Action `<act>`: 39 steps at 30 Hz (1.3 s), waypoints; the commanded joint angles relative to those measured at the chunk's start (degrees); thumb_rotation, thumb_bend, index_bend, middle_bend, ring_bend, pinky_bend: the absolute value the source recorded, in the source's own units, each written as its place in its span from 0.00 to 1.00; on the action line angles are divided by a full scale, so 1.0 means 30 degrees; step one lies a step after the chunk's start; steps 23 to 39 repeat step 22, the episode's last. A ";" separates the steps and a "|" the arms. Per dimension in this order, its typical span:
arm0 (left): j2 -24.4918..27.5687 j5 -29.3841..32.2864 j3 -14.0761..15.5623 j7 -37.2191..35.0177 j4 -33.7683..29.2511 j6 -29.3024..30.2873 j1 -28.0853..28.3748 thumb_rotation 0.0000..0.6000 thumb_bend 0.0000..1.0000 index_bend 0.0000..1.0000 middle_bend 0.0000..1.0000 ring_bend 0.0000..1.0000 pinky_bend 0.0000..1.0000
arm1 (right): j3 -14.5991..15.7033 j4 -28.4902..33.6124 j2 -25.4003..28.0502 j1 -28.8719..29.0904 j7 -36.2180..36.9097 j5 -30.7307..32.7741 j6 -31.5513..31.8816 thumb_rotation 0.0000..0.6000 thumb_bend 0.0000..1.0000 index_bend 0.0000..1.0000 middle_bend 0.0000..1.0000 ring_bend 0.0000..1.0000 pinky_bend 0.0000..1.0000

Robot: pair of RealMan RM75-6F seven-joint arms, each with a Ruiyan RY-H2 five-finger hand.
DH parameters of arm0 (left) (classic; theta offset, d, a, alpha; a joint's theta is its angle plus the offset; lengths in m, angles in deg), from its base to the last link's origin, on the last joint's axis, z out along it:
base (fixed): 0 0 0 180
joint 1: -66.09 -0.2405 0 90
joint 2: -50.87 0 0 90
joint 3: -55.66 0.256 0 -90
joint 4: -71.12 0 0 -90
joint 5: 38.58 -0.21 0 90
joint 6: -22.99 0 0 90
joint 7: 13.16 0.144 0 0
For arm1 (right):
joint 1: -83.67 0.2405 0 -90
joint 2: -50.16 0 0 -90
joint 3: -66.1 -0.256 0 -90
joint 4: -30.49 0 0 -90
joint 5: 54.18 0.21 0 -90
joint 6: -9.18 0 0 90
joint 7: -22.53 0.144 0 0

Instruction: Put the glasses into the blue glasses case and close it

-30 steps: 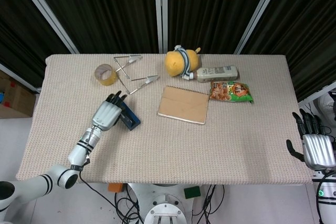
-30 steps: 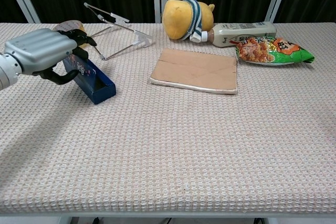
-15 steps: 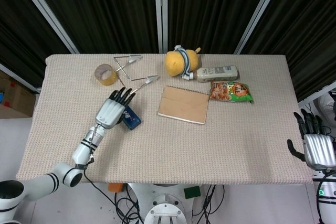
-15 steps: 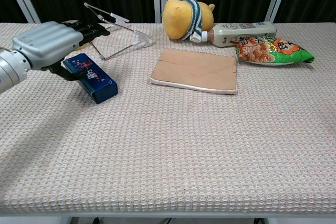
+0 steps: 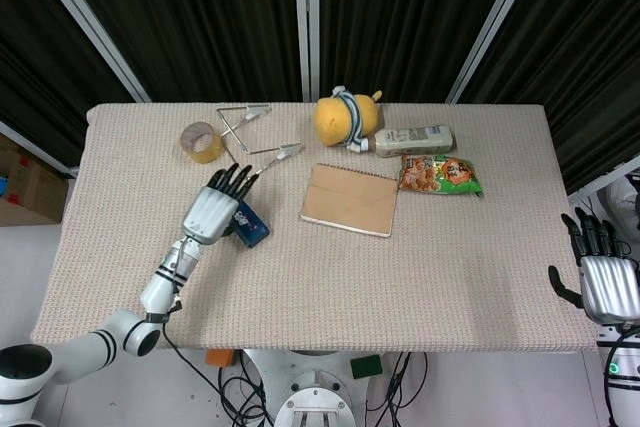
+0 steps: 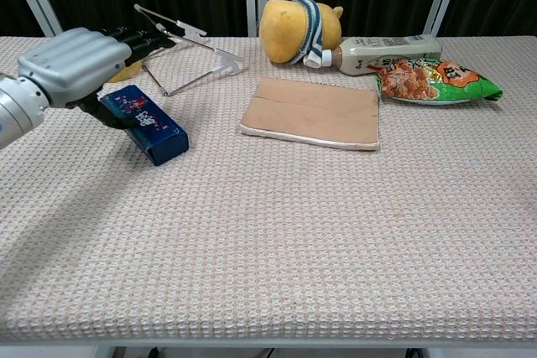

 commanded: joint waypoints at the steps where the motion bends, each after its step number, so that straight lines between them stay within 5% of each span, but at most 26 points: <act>1: 0.0987 0.0069 -0.0171 0.0193 -0.1215 0.1181 -0.0701 1.00 0.15 0.00 0.01 0.00 0.17 | -0.0055 0.0069 0.0089 -0.0028 -0.0003 -0.0043 0.0133 1.00 0.43 0.00 0.00 0.00 0.00; 8: 0.4705 0.0851 0.0178 -0.0720 -0.5536 0.4600 -0.4123 0.98 0.15 0.00 0.01 0.00 0.17 | -0.0003 -0.0008 0.0189 -0.0192 0.0049 -0.0137 0.0393 1.00 0.43 0.00 0.00 0.00 0.00; 15: 0.8107 0.1262 0.1788 -0.2204 -0.7840 0.5904 -0.7148 0.37 0.15 0.00 0.01 0.00 0.17 | 0.0139 -0.0566 -0.0046 -0.0572 0.0502 -0.0522 0.1155 1.00 0.38 0.00 0.00 0.00 0.00; 19: 0.9270 0.1163 0.2919 -0.2748 -0.8574 0.5635 -0.8212 0.18 0.15 0.00 0.01 0.00 0.17 | 0.0233 -0.0544 0.0121 -0.0833 0.0272 -0.0156 0.1082 1.00 0.38 0.00 0.00 0.00 0.00; 39: 0.9629 0.1012 0.3375 -0.2747 -0.8834 0.5765 -0.8844 0.15 0.15 0.01 0.01 0.00 0.16 | 0.0253 -0.0504 0.0200 -0.0977 0.0213 0.0019 0.1076 1.00 0.38 0.00 0.00 0.00 0.00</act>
